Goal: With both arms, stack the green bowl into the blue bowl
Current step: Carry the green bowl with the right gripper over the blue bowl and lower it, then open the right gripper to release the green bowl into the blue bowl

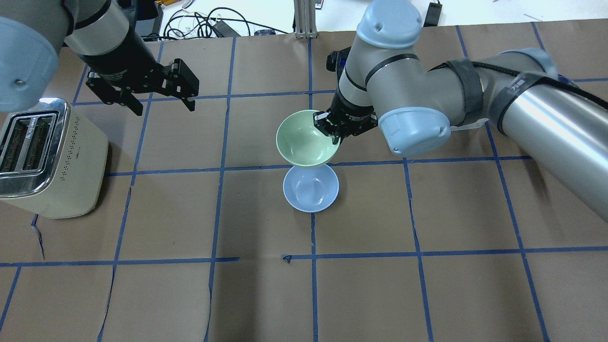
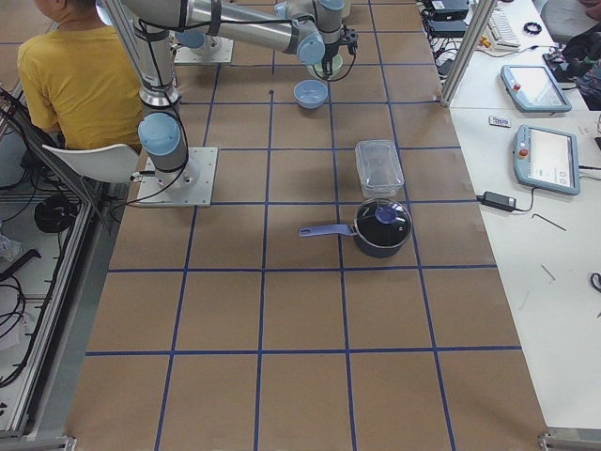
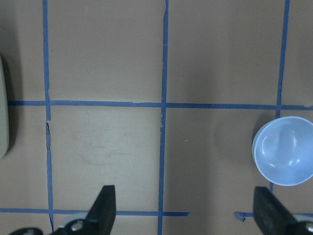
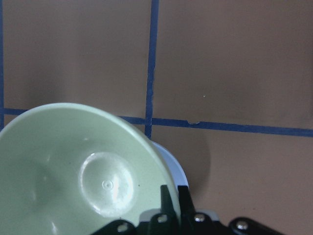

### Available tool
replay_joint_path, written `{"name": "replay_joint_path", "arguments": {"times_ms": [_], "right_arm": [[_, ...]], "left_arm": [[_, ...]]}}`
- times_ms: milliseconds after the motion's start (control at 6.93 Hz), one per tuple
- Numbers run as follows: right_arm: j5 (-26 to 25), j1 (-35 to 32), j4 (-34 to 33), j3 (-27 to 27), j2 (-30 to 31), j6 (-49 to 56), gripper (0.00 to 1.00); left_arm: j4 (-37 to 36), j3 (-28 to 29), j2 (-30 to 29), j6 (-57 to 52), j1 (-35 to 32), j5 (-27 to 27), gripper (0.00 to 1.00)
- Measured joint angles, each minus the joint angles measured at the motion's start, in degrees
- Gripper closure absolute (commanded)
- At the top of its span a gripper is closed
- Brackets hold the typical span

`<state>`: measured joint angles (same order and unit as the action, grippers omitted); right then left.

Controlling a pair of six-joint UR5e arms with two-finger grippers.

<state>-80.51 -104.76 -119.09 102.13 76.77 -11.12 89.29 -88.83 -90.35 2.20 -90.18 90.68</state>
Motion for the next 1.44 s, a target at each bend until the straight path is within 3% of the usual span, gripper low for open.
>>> {"name": "replay_joint_path", "arguments": {"times_ms": [288, 577, 865, 1010, 1154, 1442], "right_arm": [[0.6, -0.6, -7.6, 6.1, 0.0, 0.0, 1.00], [0.7, -0.8, -10.5, 8.6, -0.5, 0.0, 1.00], [0.6, -0.9, -10.9, 10.4, -0.7, 0.1, 0.89], [0.6, -0.9, -11.4, 11.0, -0.8, 0.1, 0.70], [0.7, -0.9, -12.7, 11.3, -0.8, 0.1, 0.01], [0.1, -0.9, -18.4, 11.5, -1.1, 0.1, 0.00]], "left_arm": [[0.0, 0.0, 0.0, 0.0, 0.1, -0.1, 0.00], [0.0, 0.0, 0.0, 0.0, 0.1, -0.2, 0.00], [0.0, 0.0, 0.0, -0.1, 0.2, -0.4, 0.00], [-0.1, 0.0, 0.0, -0.2, 0.3, -0.4, 0.00], [-0.2, 0.1, 0.0, -0.3, 0.4, -0.5, 0.00], [-1.0, 0.1, -0.1, -0.4, 0.6, -0.4, 0.00]]}}
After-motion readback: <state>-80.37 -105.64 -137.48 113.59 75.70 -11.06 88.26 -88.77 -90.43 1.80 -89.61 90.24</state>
